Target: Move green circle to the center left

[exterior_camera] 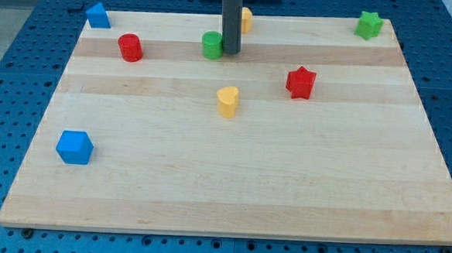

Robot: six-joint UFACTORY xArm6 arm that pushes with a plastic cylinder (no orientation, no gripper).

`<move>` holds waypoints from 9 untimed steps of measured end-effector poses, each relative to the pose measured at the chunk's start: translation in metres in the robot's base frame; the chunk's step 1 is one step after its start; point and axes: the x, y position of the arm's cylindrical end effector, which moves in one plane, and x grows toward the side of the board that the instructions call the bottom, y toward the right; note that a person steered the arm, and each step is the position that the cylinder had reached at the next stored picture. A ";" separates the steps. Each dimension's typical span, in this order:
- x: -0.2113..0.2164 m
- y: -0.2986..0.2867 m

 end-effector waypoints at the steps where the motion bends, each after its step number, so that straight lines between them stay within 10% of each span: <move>1: -0.014 -0.023; 5: 0.082 -0.181; 9: 0.059 -0.192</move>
